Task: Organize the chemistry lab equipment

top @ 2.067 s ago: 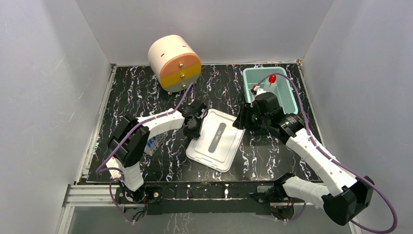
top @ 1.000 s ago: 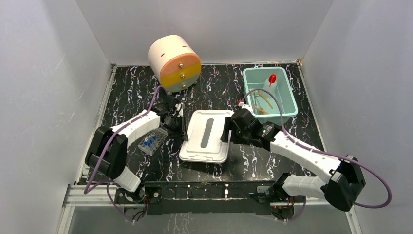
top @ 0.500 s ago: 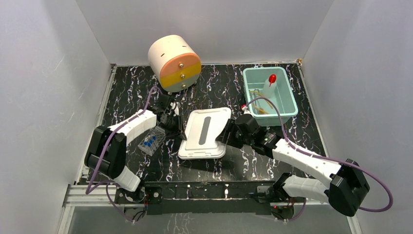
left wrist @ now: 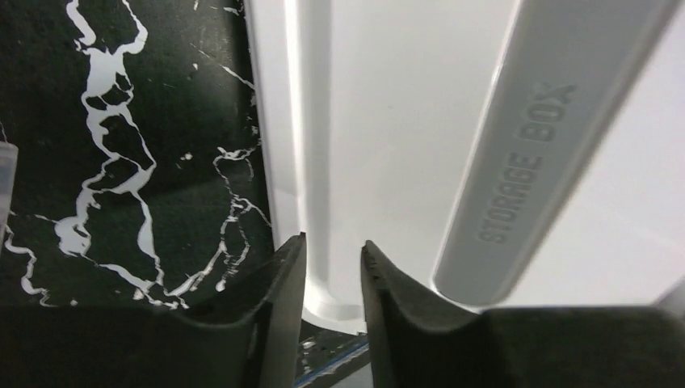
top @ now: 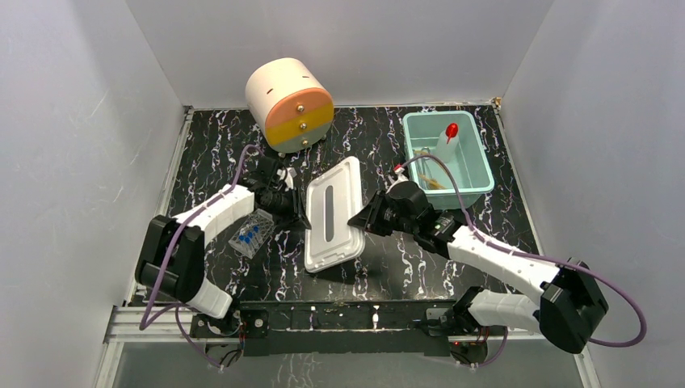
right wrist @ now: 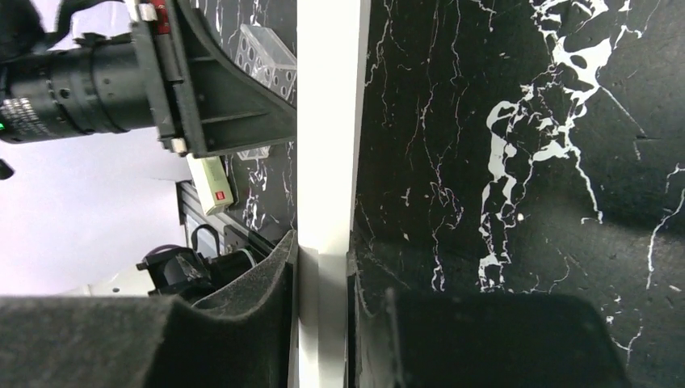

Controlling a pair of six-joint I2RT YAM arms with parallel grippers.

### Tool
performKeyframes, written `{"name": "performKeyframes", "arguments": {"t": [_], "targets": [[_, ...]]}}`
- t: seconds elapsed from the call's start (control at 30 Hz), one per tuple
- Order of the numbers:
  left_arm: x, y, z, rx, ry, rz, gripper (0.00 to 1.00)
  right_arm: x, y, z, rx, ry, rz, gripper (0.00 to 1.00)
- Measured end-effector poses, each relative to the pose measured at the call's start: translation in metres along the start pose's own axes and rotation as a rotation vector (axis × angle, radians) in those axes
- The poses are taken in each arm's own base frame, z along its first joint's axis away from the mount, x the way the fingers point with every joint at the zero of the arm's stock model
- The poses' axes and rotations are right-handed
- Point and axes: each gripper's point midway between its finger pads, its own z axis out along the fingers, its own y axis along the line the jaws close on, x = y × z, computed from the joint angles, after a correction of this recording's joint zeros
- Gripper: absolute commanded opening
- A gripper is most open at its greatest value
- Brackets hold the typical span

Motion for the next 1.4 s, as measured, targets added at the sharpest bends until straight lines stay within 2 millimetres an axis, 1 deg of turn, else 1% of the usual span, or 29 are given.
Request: {"name": "performKeyframes", "arguments": {"t": [0.03,0.07,0.13,0.2,0.33,0.37,0.43,0.53,0.6,0.7,0.77,0.87,0.97,1.07,1.27,1.4], "targets": [[-0.001,-0.003,-0.003,0.012,-0.01,0.001,0.49,-0.001,-0.001,0.001,0.001,0.003,-0.004,0.11],[-0.003,-0.005,-0.007,0.025,-0.022,-0.002,0.55,-0.004,-0.002,0.002,0.001,0.007,-0.009,0.11],[-0.009,-0.008,-0.014,0.045,-0.048,-0.005,0.62,-0.017,-0.004,0.001,-0.003,-0.002,-0.015,0.11],[-0.013,-0.008,-0.018,0.059,-0.065,-0.015,0.66,-0.037,-0.006,-0.002,-0.01,-0.029,-0.02,0.11],[-0.02,-0.012,-0.03,0.083,-0.1,-0.022,0.7,-0.092,0.001,-0.017,-0.036,-0.11,-0.052,0.11],[-0.022,-0.013,-0.033,0.088,-0.108,-0.02,0.71,-0.103,0.004,-0.021,-0.047,-0.128,-0.061,0.11],[-0.027,-0.021,-0.04,0.108,-0.129,-0.008,0.71,-0.131,0.012,-0.034,-0.077,-0.168,-0.082,0.11],[-0.034,-0.033,-0.05,0.143,-0.152,0.006,0.72,-0.167,0.018,-0.052,-0.123,-0.209,-0.106,0.11],[-0.035,-0.038,-0.053,0.162,-0.155,0.01,0.72,-0.189,0.014,-0.062,-0.134,-0.231,-0.115,0.11],[-0.033,-0.041,-0.055,0.177,-0.148,0.006,0.73,-0.22,-0.003,-0.075,-0.137,-0.249,-0.106,0.11],[-0.032,-0.042,-0.056,0.186,-0.142,0.004,0.74,-0.231,-0.018,-0.083,-0.133,-0.25,-0.084,0.11],[-0.03,-0.044,-0.057,0.196,-0.136,0.001,0.75,-0.242,-0.039,-0.096,-0.132,-0.251,-0.039,0.11],[-0.028,-0.046,-0.06,0.205,-0.133,0.003,0.75,-0.252,-0.055,-0.113,-0.149,-0.262,-0.008,0.11],[-0.027,-0.048,-0.061,0.213,-0.133,0.006,0.75,-0.262,-0.066,-0.131,-0.171,-0.283,0.005,0.11],[-0.027,-0.049,-0.064,0.216,-0.142,0.012,0.75,-0.275,-0.082,-0.165,-0.218,-0.323,0.032,0.13],[-0.028,-0.051,-0.07,0.219,-0.167,0.024,0.75,-0.281,-0.097,-0.179,-0.26,-0.326,0.056,0.14]]}}
